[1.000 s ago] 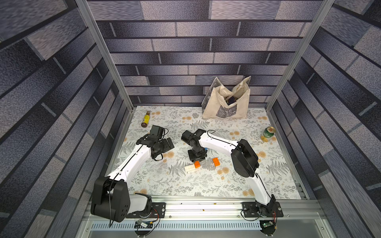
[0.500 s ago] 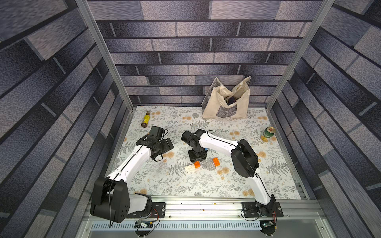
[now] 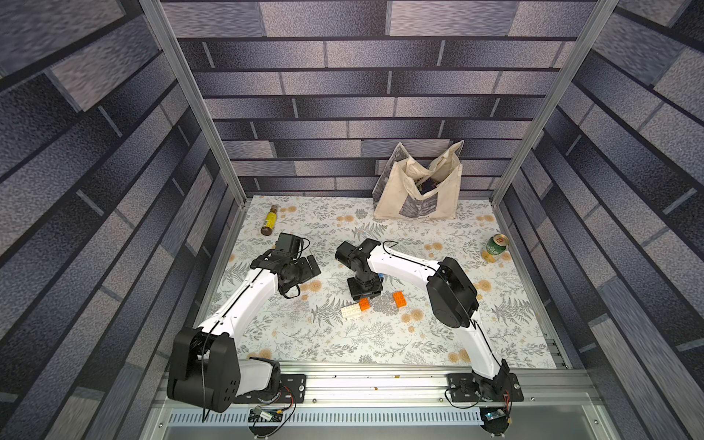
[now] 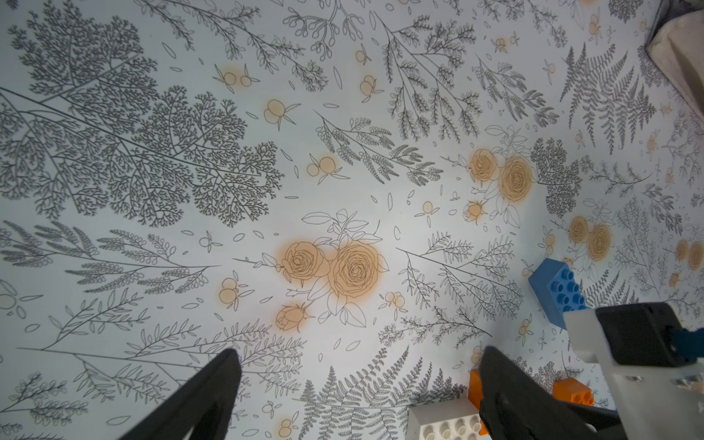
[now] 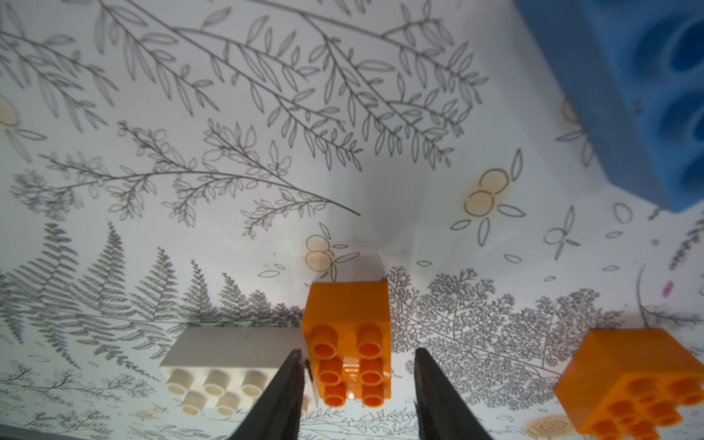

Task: Assemble a rectangle with lego
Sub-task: Pick up the lego brick from the center of the board.

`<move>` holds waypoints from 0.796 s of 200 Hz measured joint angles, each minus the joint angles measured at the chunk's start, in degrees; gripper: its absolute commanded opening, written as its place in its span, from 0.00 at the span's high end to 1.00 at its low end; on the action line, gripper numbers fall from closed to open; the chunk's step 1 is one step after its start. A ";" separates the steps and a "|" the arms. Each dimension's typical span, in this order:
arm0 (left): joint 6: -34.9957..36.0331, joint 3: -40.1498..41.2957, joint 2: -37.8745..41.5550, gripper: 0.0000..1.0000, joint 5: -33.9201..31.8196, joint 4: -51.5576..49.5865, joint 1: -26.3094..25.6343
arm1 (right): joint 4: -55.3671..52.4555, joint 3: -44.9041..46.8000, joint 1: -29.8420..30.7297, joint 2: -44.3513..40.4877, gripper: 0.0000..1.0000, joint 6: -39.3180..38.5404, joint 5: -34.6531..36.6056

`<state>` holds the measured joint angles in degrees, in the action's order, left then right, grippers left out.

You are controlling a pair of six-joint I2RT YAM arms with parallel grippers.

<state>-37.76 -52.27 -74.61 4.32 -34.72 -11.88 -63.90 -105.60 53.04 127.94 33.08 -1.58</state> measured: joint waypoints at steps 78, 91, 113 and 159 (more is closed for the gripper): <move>0.00 0.00 0.00 0.00 0.00 0.00 0.31 | -0.39 -0.04 0.00 0.70 0.76 -0.26 0.42; 0.00 0.00 0.00 0.00 0.02 0.00 0.31 | -0.42 -0.04 0.00 0.68 0.80 -0.13 0.52; 0.02 0.00 0.00 0.00 0.17 0.02 0.31 | -0.22 0.79 0.00 -0.24 0.85 0.11 1.57; 0.07 -0.02 0.00 0.00 0.46 1.27 -0.11 | 0.63 15.61 0.00 -14.82 0.87 1.05 4.63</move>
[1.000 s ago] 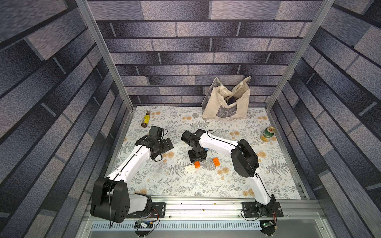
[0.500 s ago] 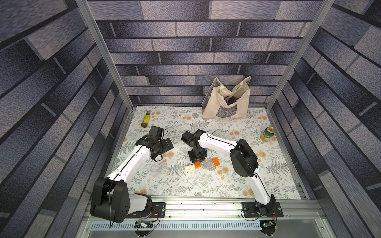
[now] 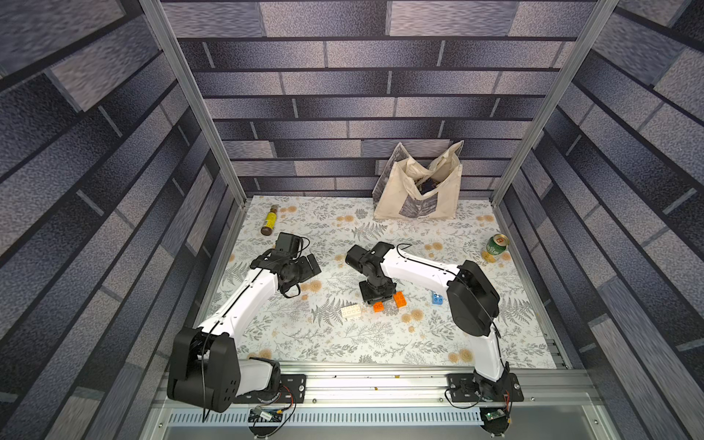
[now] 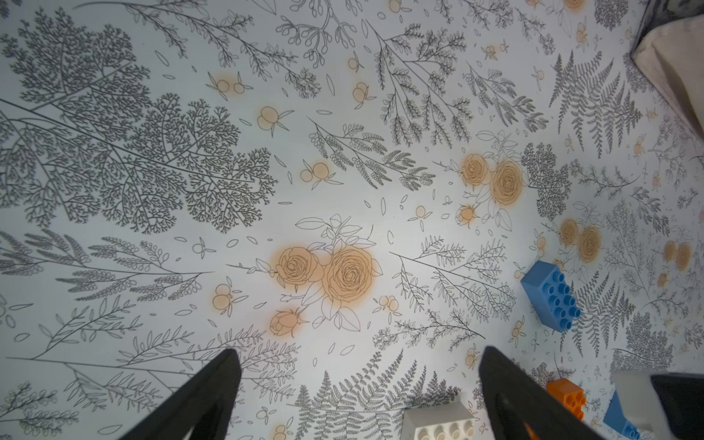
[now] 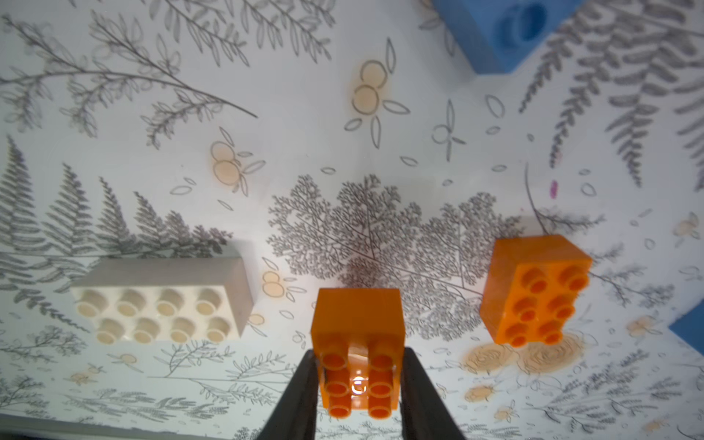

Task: Assemble a rectangle with lego
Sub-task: Pick up the lego brick from the center of the board, then place the lego brick at the center of the board.

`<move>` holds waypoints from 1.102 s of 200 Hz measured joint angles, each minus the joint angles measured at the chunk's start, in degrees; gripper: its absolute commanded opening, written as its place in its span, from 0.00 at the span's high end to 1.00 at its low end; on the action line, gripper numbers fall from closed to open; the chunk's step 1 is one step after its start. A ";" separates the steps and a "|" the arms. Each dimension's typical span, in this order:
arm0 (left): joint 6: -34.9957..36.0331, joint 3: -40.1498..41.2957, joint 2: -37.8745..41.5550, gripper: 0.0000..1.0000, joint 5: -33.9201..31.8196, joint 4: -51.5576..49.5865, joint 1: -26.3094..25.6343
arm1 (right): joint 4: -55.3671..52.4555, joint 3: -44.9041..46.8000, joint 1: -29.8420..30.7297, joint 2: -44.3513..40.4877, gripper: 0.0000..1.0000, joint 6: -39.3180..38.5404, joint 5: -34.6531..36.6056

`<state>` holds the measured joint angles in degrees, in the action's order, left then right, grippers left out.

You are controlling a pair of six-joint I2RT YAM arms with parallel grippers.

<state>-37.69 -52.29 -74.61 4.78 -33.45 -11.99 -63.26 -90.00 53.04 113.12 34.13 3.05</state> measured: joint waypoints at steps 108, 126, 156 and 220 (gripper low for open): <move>-0.04 -1.77 -1.64 0.00 -0.55 4.79 -6.29 | 3.63 21.18 -0.92 -13.92 0.86 1.42 0.96; -0.07 -2.10 -1.68 0.00 -0.72 4.79 -6.43 | 4.94 21.77 -1.62 -13.62 0.86 1.40 0.96; -0.07 -2.32 -1.75 0.00 -0.94 4.76 -6.49 | 6.99 23.34 -3.48 -13.40 0.85 0.96 0.96; -0.07 -3.34 -3.30 0.00 -1.79 4.66 -6.80 | 9.31 23.85 -5.57 -10.95 0.84 -0.83 0.48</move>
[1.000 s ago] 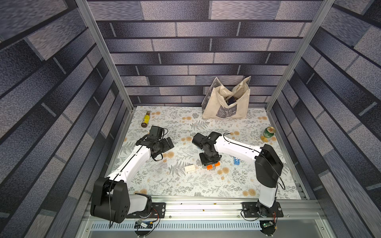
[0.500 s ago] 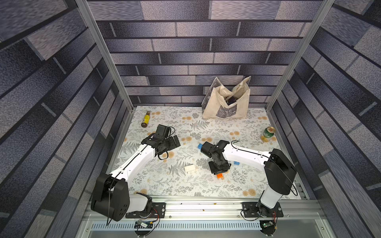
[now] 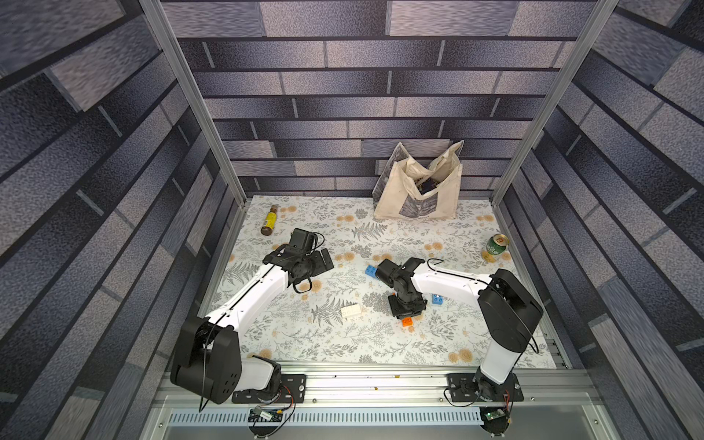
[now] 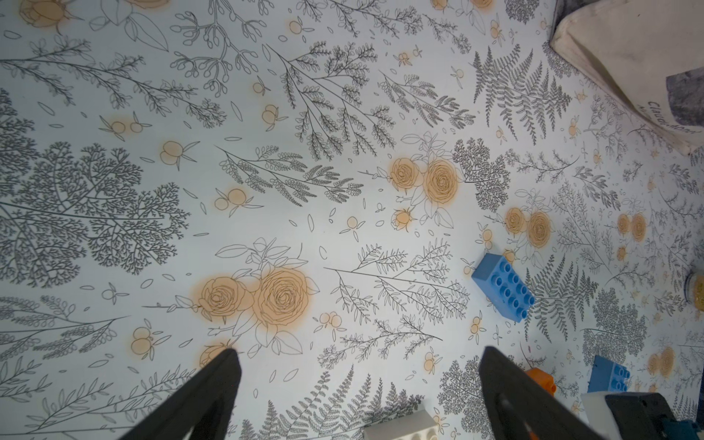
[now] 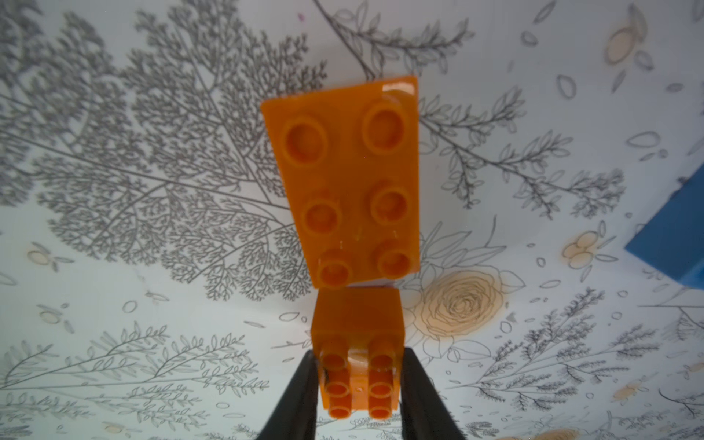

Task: Assemble a rectangle with lego
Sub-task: Place the lego brick at the center of the board.

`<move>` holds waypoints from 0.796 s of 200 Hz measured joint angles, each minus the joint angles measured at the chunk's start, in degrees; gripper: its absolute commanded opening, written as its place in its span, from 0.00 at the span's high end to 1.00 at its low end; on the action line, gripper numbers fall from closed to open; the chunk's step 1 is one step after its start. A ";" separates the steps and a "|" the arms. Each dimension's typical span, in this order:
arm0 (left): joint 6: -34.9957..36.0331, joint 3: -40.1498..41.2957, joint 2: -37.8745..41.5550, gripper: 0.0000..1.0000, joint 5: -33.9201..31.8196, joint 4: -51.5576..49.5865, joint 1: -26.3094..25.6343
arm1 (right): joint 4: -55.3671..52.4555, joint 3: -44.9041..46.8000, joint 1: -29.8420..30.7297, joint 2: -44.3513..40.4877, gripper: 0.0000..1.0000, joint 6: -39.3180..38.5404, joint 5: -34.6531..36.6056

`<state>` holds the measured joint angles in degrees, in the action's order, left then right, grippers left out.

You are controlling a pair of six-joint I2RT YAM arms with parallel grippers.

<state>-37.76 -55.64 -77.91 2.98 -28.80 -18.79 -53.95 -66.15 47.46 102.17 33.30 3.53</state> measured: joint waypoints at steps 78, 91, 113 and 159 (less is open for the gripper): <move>0.00 -0.79 -0.63 0.00 -0.22 -0.17 -0.28 | 0.24 -1.22 -1.16 1.05 0.82 -1.88 -0.61; 0.00 -0.79 -0.81 0.00 -0.22 -0.17 -0.28 | 0.24 -1.46 -1.27 1.25 0.82 -1.92 -0.63; 0.00 -0.81 -1.09 0.00 -0.22 -0.20 -0.33 | 0.28 -1.77 -1.53 1.49 0.82 -1.90 -0.66; 0.00 -0.87 -1.55 0.00 -0.22 -0.17 -0.33 | 0.55 -1.97 -2.32 1.66 0.81 -1.90 -1.07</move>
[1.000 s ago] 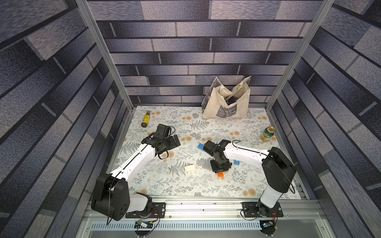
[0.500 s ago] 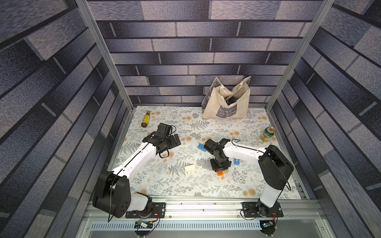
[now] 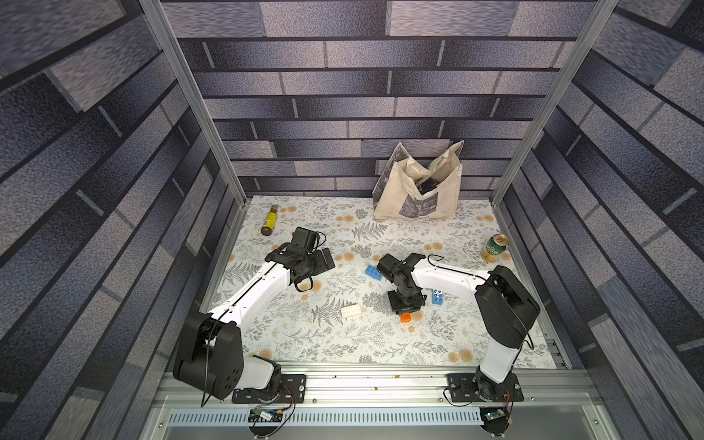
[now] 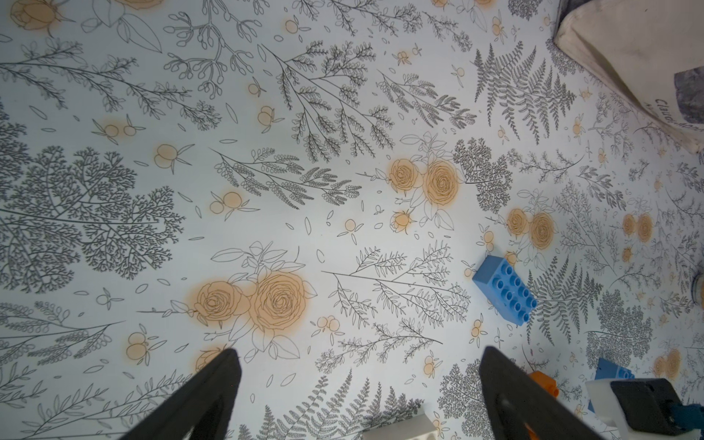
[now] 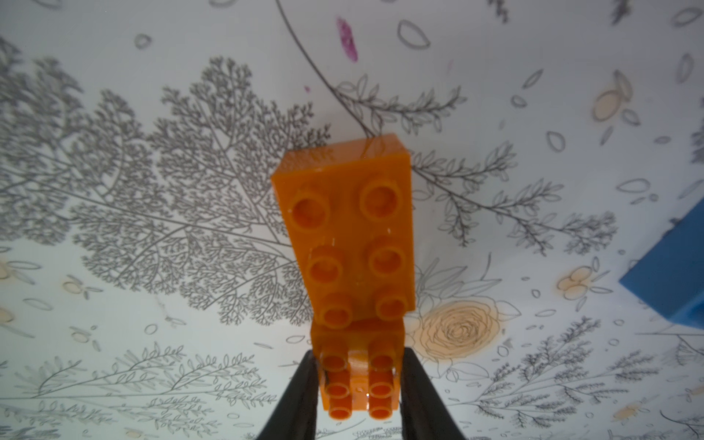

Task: Assemble a rectangle with lego
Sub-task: Place the lego brick at the center of the board.

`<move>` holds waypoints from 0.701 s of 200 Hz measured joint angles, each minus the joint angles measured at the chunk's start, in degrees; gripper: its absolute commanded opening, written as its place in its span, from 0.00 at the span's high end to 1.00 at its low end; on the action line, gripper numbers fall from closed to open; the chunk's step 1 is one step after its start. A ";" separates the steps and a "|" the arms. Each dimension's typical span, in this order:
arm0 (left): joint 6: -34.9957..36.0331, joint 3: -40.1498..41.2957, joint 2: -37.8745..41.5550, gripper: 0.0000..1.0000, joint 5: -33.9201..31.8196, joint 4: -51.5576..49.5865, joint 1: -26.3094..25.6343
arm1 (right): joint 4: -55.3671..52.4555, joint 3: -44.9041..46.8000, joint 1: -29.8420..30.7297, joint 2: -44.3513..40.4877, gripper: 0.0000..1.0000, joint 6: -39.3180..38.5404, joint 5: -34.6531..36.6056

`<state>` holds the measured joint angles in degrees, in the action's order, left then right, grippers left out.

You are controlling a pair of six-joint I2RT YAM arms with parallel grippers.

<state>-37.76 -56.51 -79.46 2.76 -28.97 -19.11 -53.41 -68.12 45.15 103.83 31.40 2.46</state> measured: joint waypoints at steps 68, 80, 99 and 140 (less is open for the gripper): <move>0.00 -0.02 -0.68 0.00 0.02 0.00 0.00 | 0.15 -1.51 -0.68 1.20 0.79 -0.61 -0.57; 0.00 -0.07 -0.74 0.00 0.02 -0.02 0.00 | 0.15 -1.90 -0.70 1.49 0.79 -0.63 -0.61; 0.00 -0.22 -0.98 0.00 0.02 0.00 0.00 | 0.17 -2.38 -0.79 1.88 0.79 -0.61 -0.66; 0.00 -0.35 -1.03 0.00 0.00 0.00 0.00 | 0.20 -2.93 -1.05 2.29 0.76 0.59 -1.09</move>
<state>-37.76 -56.86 -80.49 2.76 -28.97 -19.11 -53.21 -71.05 44.10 106.13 31.99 1.37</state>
